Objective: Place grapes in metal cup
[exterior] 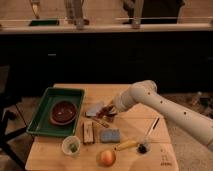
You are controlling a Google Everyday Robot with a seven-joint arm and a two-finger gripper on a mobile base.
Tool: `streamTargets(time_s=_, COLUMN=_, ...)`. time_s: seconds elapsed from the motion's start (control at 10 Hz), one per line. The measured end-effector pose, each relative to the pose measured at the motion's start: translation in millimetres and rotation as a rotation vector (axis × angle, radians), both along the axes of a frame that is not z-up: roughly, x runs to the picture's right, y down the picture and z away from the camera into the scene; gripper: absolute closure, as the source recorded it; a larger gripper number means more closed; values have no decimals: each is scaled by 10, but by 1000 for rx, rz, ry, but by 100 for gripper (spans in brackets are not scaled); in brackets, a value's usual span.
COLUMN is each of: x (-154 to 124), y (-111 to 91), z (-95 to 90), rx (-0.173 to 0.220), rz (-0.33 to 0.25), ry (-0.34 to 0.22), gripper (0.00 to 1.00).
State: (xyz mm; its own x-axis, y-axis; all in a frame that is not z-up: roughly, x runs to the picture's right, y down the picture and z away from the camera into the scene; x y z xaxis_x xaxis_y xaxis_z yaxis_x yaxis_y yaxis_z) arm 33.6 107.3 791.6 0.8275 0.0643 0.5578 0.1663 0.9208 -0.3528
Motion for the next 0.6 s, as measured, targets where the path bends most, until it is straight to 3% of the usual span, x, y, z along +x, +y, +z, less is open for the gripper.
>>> streamTargets(time_s=0.6, x=-135, y=-57, z=11, rx=-6, rz=-8, ry=-11, gripper=100)
